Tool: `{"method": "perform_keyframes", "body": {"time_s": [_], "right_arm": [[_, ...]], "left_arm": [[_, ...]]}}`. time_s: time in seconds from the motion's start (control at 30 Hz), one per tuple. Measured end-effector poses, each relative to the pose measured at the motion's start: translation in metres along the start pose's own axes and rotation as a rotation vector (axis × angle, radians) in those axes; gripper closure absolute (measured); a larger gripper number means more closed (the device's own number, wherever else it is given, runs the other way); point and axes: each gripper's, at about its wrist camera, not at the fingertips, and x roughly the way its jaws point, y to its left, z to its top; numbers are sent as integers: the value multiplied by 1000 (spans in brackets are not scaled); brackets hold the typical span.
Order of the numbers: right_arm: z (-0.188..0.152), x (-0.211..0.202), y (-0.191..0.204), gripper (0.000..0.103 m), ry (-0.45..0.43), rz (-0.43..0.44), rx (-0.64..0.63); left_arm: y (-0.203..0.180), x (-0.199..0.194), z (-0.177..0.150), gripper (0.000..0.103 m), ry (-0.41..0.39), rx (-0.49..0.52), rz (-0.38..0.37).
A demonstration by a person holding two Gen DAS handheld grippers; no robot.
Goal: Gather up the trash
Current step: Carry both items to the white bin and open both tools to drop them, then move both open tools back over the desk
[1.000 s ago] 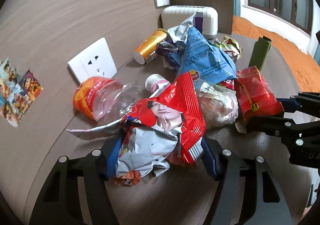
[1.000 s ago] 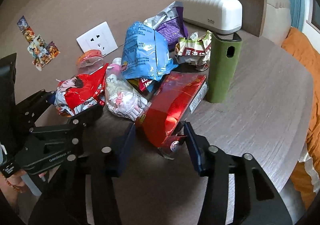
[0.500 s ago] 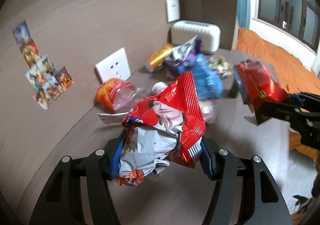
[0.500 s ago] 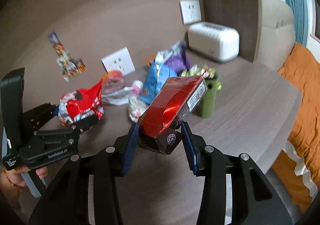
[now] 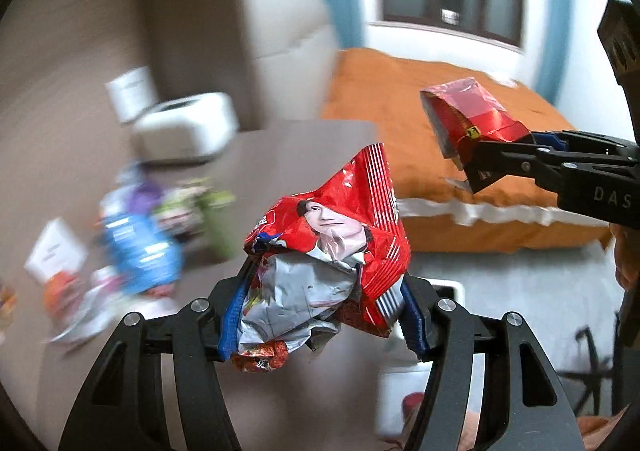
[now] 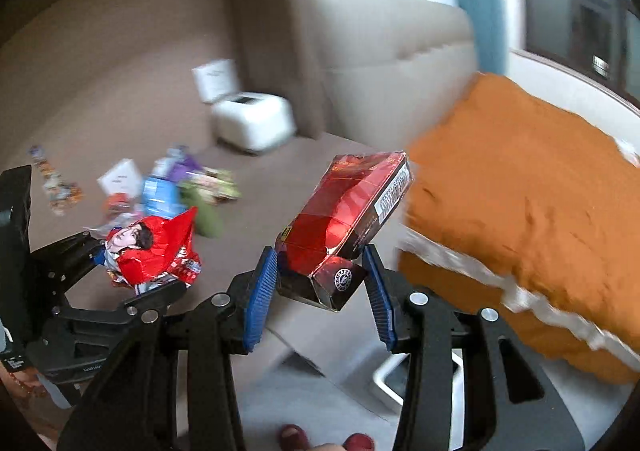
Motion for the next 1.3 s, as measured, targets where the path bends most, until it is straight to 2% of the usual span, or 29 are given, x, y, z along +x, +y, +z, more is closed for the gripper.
{"method": "perform_keyframes", "body": {"time_s": [0.17,0.33,0.43,0.53,0.63,0.87,0.93,0.97,1.03,1.07,1.1,1.2,1.3], "right_arm": [[-34,2,-62,58,76,-118,60],[-80,33,-119,57,194,-128,74],[-118,72,-155,57,279,-109,39],[-158,115,-188,57,355,-87,-6],[-205,168,-219,57,434,-53,-26],[-285,259,-257,57,512,20,-73],[-302,279,-261,57,524,38,-83],[-311,287,-263,55,527,42,-91],[-327,301,-265,33,543,49,-120],[-336,307,-267,2,545,34,-142],[-341,309,-270,5,535,23,-152],[-354,316,-276,5,578,34,-168],[-348,312,-278,5,576,32,-184]], "left_arm": [[-72,63,12,42,65,68,-133],[-135,134,1,42,165,131,-194],[-169,200,-23,42,252,161,-198],[-186,259,-47,42,320,176,-189],[-210,328,-84,42,387,195,-182],[-236,446,-153,42,465,202,-178],[-242,467,-168,42,470,207,-182],[-245,477,-177,40,473,210,-183],[-250,489,-189,25,494,222,-178],[-251,497,-196,5,515,229,-179],[-253,501,-202,5,516,241,-172],[-251,506,-213,5,514,276,-157],[-248,497,-210,5,496,296,-139]]}}
